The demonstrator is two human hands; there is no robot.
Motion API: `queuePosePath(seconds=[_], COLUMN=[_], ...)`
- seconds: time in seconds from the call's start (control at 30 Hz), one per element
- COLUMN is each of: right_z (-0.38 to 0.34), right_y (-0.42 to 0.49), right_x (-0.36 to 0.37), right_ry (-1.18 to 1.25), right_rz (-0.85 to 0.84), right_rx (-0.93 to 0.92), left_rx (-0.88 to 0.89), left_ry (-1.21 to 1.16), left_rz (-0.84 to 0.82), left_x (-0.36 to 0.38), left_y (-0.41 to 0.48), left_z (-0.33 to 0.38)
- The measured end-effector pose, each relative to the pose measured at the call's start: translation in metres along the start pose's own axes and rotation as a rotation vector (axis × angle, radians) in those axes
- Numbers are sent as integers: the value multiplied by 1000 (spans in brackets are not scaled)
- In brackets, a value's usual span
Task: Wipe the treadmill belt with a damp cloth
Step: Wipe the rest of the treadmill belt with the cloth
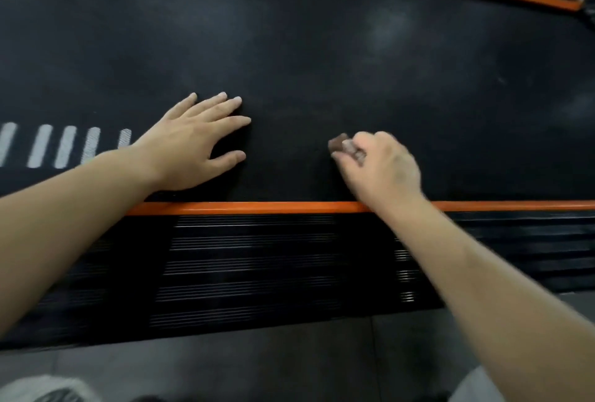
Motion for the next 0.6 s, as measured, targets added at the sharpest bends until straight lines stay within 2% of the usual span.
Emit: queuePosePath(seconds=[0.03,0.1,0.13,0.17,0.27,0.33,0.43,0.47,0.5,0.6], right_z=[12,42,43,27,-61,-65,-20,-22,-38,-108], right_y=[8,20,20,19,20,33,60,59,56,40], right_x=[-3,-15,-16,-12,11,11,-3,-2,4,26], right_ry=[-37,-49,-41,-33,30,-20,-42,-23,-9,111], right_rz=[5,83,129,155,103,59,145,184,190,50], right_rx=[30,232,312,309,-24,-109,189,231,185,-167], left_rx=[3,10,21,29,0,-28,-66,-70,-73,-84], left_ry=[-7,-30,-38,-38,-21,-39,-78,-88,-95,-113], left_rz=[0,7,10,13,35,45,73,82,85,90], left_x=[-1,-3,-3,-2,-2,-2,-4,-4,-4,-4], left_y=[-1,-4,-5,-6,-12,-16,-19,-19,-19,-18], left_z=[-7,-17,-19,-22,-38,-48,-51,-50,-48,-50])
Point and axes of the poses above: each hand's wrist, its own y-axis towards the middle knuckle, its own x-axis out of the palm, z = x × y, the point moved 9 cm from there along y, towards the middle knuckle, and after that the axes turned 10 degrees about -x, right-handed, at the moved point
